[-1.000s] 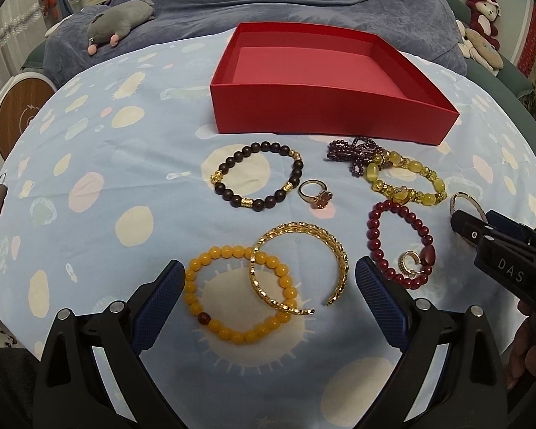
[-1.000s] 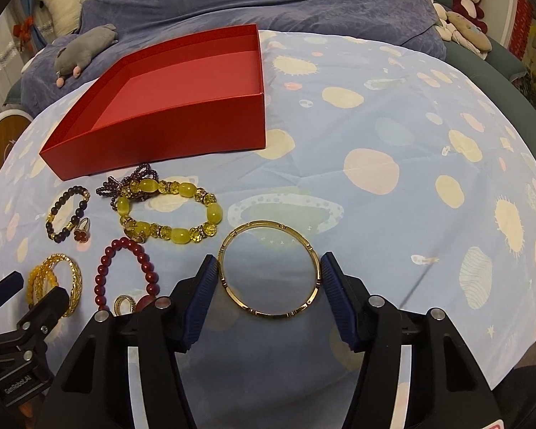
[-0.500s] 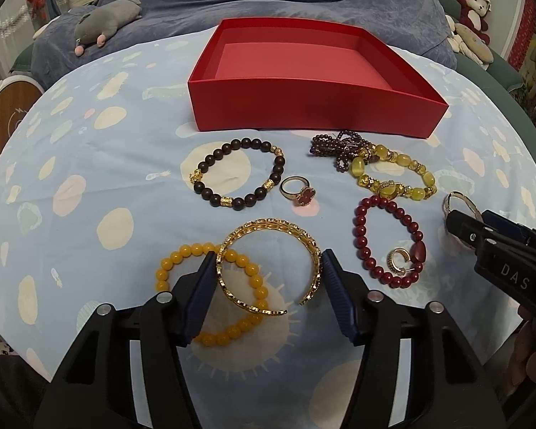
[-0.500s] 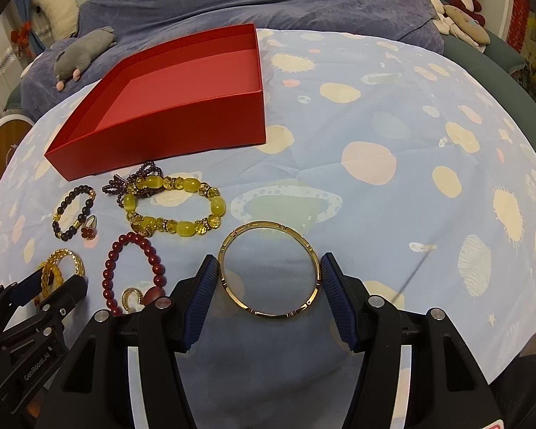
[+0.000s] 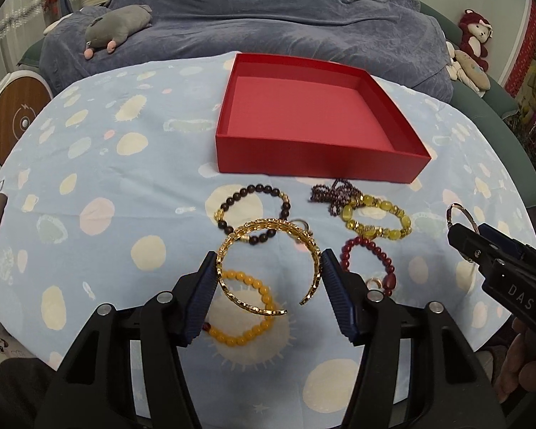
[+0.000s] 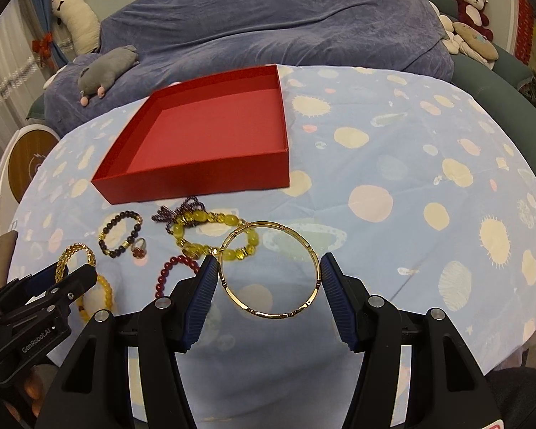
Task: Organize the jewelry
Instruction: 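Lower the cuff and bangle into the red box and open both grippers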
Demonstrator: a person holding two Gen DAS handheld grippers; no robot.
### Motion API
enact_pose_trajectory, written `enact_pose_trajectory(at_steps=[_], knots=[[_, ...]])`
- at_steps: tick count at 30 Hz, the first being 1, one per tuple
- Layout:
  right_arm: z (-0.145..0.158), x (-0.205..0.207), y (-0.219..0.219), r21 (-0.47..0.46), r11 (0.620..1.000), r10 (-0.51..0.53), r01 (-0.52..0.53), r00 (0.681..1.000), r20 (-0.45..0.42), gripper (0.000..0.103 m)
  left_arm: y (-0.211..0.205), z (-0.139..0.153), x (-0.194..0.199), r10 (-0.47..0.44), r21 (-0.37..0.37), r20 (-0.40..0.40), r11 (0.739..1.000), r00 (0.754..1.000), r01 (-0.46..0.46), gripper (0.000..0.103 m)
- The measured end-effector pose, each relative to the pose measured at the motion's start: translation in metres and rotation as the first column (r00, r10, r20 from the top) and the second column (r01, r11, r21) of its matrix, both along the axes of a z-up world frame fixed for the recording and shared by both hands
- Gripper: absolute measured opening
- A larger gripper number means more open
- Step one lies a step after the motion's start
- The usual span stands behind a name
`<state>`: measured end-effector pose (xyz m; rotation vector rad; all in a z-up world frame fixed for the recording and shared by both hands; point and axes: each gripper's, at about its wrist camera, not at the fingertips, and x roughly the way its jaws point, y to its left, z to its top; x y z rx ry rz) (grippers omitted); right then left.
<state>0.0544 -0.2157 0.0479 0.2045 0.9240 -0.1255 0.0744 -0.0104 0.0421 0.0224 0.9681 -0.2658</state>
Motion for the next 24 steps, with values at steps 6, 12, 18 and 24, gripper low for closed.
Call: enact_pose_trajectory(at_steps=[6, 12, 18, 24], knots=[[0.034, 0.059, -0.002, -0.004, 0.998, 0.064, -0.064, 0.996, 0.057, 0.057, -0.012, 0.034, 0.055, -0.045, 0.011, 0.056, 0.999, 0.997, 0.044, 0.056], [0.042, 0.15, -0.014, 0.034, 0.996, 0.086, -0.088, 0.995, 0.057, 0.057, -0.032, 0.044, 0.143, -0.062, -0.019, 0.053, 0.998, 0.997, 0.063, 0.056], [0.021, 0.23, -0.018, 0.039, 0.994, 0.105, -0.105, 0.995, 0.006, 0.057, -0.056, 0.027, 0.221, -0.064, 0.013, 0.033, 0.998, 0.997, 0.064, 0.056], [-0.012, 0.274, -0.018, 0.014, 0.994, 0.114, -0.113, 0.992, -0.063, 0.057, -0.072, -0.003, 0.265, -0.075, 0.058, -0.015, 0.995, 0.997, 0.076, 0.056]])
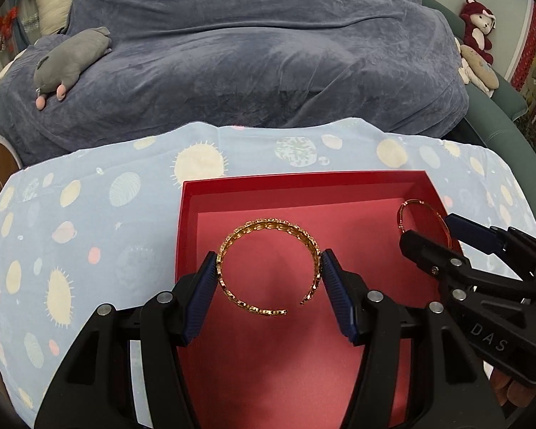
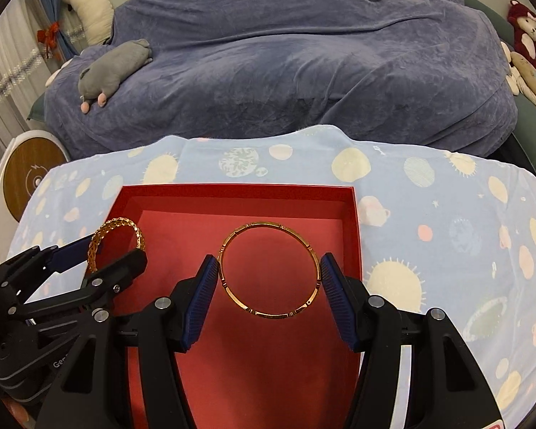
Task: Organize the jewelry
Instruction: 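Lower the cuff and bangle into the red box and open both grippers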
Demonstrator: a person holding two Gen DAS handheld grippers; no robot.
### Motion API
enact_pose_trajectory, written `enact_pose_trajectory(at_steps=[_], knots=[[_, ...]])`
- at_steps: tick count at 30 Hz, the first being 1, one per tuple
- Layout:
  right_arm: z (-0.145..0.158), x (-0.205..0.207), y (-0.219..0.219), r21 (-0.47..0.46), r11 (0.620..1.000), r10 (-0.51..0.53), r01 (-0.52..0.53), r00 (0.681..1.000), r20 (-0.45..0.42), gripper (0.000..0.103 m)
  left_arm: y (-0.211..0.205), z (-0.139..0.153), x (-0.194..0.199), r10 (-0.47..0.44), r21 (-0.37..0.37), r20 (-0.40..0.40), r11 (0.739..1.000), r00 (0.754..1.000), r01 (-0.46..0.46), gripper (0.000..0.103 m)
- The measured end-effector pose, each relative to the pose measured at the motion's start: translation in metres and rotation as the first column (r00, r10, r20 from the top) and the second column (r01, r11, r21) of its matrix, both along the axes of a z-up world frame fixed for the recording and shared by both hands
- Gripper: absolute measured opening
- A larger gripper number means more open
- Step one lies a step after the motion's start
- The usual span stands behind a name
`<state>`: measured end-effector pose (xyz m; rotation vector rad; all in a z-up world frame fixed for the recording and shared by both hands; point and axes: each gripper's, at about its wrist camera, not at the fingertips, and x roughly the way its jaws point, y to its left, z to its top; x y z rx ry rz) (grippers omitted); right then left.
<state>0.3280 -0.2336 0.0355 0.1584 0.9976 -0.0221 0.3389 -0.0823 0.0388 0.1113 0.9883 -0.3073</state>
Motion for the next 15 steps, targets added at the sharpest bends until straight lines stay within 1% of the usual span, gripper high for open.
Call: enact_pose_trajectory(at_steps=[4, 7, 9, 11, 15], knots=[[-0.017, 0.011, -0.004, 0.0, 1.0, -0.004, 0.004, 0.999, -0.037, 0.057, -0.003, -0.018, 0.014, 0.009, -0.008, -0.053, 1.0, 0.999, -0.009, 0.056], [-0.022, 0.015, -0.006, -0.002, 1.0, -0.006, 0.006, 0.999, -0.046, 0.058, -0.003, -0.025, 0.016, 0.02, -0.009, -0.067, 1.0, 0.998, -0.02, 0.057], [-0.021, 0.015, -0.006, -0.003, 1.0, -0.011, 0.011, 0.999, -0.04, 0.058, -0.001, -0.026, 0.017, 0.043, -0.005, -0.064, 0.999, 0.997, -0.043, 0.065], [-0.019, 0.013, -0.006, -0.002, 1.0, -0.014, 0.014, 0.999, -0.034, 0.06, 0.002, -0.024, 0.018, 0.058, -0.011, -0.058, 0.998, 0.997, -0.059, 0.068], [-0.004, 0.005, -0.007, -0.008, 1.0, -0.015, 0.015, 1.0, -0.008, 0.061, 0.005, -0.013, 0.013, 0.056, -0.026, -0.046, 0.998, 0.997, -0.058, 0.069]])
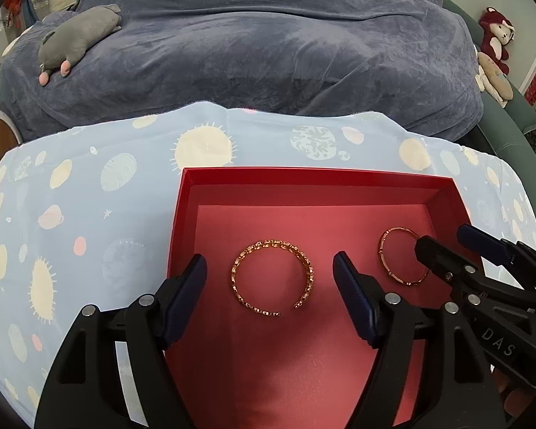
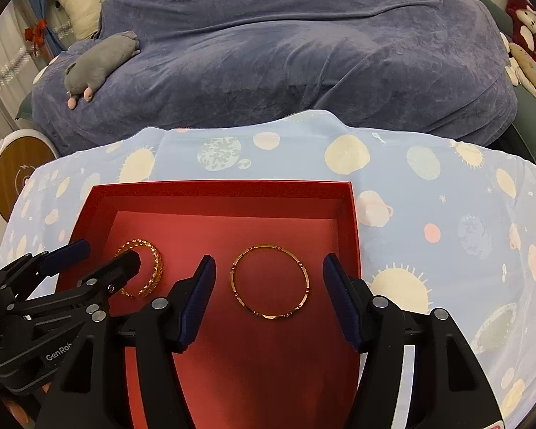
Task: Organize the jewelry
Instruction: 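Lower the cuff and bangle into the red box and open both grippers, then move both grippers back toward the remaining bracelets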
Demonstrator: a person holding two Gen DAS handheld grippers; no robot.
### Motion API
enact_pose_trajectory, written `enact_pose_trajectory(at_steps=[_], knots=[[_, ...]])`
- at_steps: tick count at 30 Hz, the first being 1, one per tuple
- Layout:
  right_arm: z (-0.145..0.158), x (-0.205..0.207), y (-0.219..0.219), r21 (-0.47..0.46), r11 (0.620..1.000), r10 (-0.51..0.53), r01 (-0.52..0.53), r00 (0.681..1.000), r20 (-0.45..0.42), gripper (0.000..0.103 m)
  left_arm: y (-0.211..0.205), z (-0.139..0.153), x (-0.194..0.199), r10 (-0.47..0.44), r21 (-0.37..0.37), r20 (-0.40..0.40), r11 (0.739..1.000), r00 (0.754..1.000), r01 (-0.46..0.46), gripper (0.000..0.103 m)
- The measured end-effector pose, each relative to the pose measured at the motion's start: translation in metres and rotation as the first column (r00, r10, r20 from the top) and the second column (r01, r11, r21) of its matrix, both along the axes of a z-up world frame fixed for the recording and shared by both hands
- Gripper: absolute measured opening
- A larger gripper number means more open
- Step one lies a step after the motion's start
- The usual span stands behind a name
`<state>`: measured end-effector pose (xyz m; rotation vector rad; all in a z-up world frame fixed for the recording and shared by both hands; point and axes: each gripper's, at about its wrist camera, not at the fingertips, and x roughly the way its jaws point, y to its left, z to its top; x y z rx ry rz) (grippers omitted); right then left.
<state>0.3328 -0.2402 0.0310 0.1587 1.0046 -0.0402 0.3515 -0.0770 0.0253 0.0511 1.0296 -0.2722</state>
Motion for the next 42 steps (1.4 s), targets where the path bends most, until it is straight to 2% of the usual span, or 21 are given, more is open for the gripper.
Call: enact_pose_trajectory(at_steps=[5, 11, 15, 20, 24, 31, 42], knots=[[0.027, -0.025, 0.006, -0.007, 1.0, 0.014, -0.013, 0.999, 0.039, 0.061, 0.003, 0.025, -0.023, -0.007, -0.005, 0.033, 1.0, 0.999, 0.007, 0.069], [0.058, -0.074, 0.018, -0.013, 1.0, 0.016, -0.015, 0.996, 0.085, 0.061, 0.014, 0.058, -0.069, -0.015, -0.01, 0.084, 1.0, 0.996, 0.016, 0.069], [0.069, -0.116, 0.027, -0.018, 1.0, 0.005, -0.004, 0.995, 0.104, 0.061, 0.021, 0.072, -0.11, -0.031, 0.013, 0.118, 0.999, 0.993, 0.03, 0.069], [0.072, -0.173, 0.038, -0.008, 1.0, -0.012, 0.013, 0.994, 0.108, 0.061, 0.034, 0.075, -0.161, -0.032, 0.006, 0.105, 0.999, 0.994, 0.032, 0.069], [0.066, -0.218, 0.051, -0.032, 0.999, -0.011, 0.015, 0.994, 0.108, 0.061, 0.043, 0.07, -0.206, -0.039, 0.015, 0.106, 0.999, 0.994, 0.037, 0.069], [0.04, -0.283, 0.066, -0.047, 0.999, -0.009, 0.012, 0.998, 0.064, 0.061, 0.06, 0.043, -0.273, -0.012, 0.002, 0.053, 1.0, 0.999, 0.012, 0.069], [0.001, -0.34, 0.069, -0.034, 0.999, -0.017, 0.016, 1.0, -0.003, 0.061, 0.081, 0.007, -0.33, 0.039, -0.017, 0.024, 0.999, 0.999, -0.039, 0.069]])
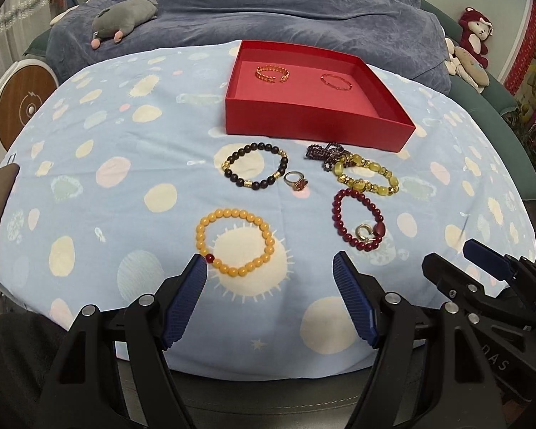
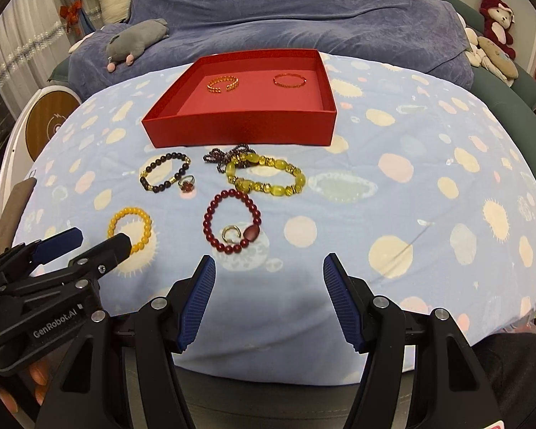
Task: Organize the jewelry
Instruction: 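Move both grippers back toward the remaining bracelets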
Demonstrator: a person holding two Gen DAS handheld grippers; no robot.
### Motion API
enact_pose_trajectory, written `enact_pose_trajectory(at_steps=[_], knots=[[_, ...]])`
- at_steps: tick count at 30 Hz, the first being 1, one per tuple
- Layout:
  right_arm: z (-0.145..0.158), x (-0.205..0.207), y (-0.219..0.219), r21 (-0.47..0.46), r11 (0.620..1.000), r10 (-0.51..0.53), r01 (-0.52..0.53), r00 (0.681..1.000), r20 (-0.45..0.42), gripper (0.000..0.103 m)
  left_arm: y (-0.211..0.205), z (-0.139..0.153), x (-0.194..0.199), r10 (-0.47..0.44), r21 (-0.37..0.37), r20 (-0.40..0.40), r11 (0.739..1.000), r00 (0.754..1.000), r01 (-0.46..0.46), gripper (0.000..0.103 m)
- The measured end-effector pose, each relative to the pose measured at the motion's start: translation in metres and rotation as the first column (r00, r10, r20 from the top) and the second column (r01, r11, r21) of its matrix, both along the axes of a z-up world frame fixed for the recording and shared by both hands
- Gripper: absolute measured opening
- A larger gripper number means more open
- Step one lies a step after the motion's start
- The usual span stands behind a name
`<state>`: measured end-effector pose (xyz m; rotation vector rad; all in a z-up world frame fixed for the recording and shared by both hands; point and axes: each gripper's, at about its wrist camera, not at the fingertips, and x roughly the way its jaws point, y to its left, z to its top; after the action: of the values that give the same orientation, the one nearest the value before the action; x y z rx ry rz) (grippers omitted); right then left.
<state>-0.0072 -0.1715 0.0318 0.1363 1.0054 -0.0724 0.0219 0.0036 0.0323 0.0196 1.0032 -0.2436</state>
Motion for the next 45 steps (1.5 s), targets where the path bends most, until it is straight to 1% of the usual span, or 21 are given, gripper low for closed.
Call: enact_pose_trajectory(at_steps=[5, 9, 14, 19, 27, 33, 39, 45], knots=[[-0.017, -0.009, -0.008, -0.009, 1.0, -0.028, 0.027, 0.999, -0.024, 0.061, 0.016, -0.014, -0.006, 0.033, 0.031, 0.001, 0.999, 0.999, -0.033, 0.069], [-0.026, -0.012, -0.01, -0.011, 0.999, -0.036, 0.036, 0.999, -0.036, 0.061, 0.028, -0.022, -0.005, 0.063, 0.028, -0.013, 0.998, 0.998, -0.062, 0.069], [-0.027, -0.011, -0.01, -0.008, 0.999, -0.032, 0.032, 0.999, -0.028, 0.061, 0.033, -0.024, 0.0, 0.085, 0.012, -0.026, 0.996, 0.996, -0.085, 0.069], [-0.025, -0.005, -0.018, 0.005, 0.998, -0.056, 0.057, 0.998, -0.026, 0.061, 0.035, -0.026, 0.004, 0.098, 0.008, -0.03, 0.995, 0.995, -0.098, 0.069], [-0.018, 0.031, -0.03, 0.01, 0.996, -0.085, 0.085, 0.996, -0.006, 0.061, 0.038, -0.023, 0.022, 0.107, 0.015, -0.021, 0.994, 0.994, -0.106, 0.069], [-0.018, 0.068, -0.033, -0.002, 0.996, -0.084, 0.084, 0.996, 0.001, 0.061, 0.035, -0.019, 0.053, 0.107, 0.017, -0.009, 0.994, 0.994, -0.107, 0.069], [-0.025, 0.101, -0.034, 0.006, 0.997, -0.077, 0.077, 0.997, -0.013, 0.055, 0.027, -0.019, 0.09, 0.105, 0.025, 0.0, 0.994, 0.994, -0.105, 0.069], [-0.037, 0.121, -0.033, 0.004, 0.998, -0.064, 0.064, 0.997, -0.036, 0.047, 0.021, -0.031, 0.118, 0.102, 0.029, -0.022, 0.994, 0.995, -0.102, 0.069]])
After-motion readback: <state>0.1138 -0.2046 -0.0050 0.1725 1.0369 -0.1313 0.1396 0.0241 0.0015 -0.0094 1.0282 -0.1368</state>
